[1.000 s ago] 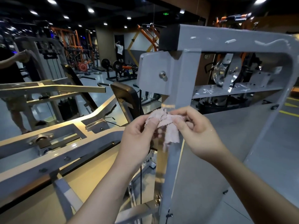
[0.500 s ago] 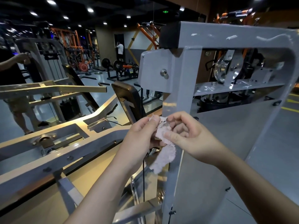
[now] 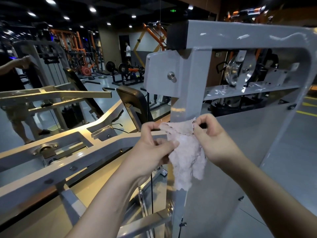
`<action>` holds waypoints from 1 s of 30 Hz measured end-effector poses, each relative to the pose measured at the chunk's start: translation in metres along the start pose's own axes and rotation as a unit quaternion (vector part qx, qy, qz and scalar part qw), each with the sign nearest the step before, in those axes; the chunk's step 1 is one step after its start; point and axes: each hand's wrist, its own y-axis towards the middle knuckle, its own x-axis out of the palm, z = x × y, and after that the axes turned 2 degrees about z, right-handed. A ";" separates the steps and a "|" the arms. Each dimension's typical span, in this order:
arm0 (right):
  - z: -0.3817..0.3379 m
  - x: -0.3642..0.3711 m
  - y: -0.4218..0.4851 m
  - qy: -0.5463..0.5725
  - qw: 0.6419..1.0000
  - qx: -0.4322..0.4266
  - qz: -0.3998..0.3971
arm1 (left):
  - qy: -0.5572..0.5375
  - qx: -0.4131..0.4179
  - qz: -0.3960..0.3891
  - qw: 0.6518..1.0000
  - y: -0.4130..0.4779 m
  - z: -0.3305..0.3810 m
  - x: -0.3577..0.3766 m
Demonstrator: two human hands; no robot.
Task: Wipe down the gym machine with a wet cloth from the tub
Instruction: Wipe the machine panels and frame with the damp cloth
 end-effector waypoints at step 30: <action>0.007 -0.008 -0.014 -0.084 0.994 -0.067 -0.029 | 0.106 0.016 0.044 0.993 0.007 0.001 0.011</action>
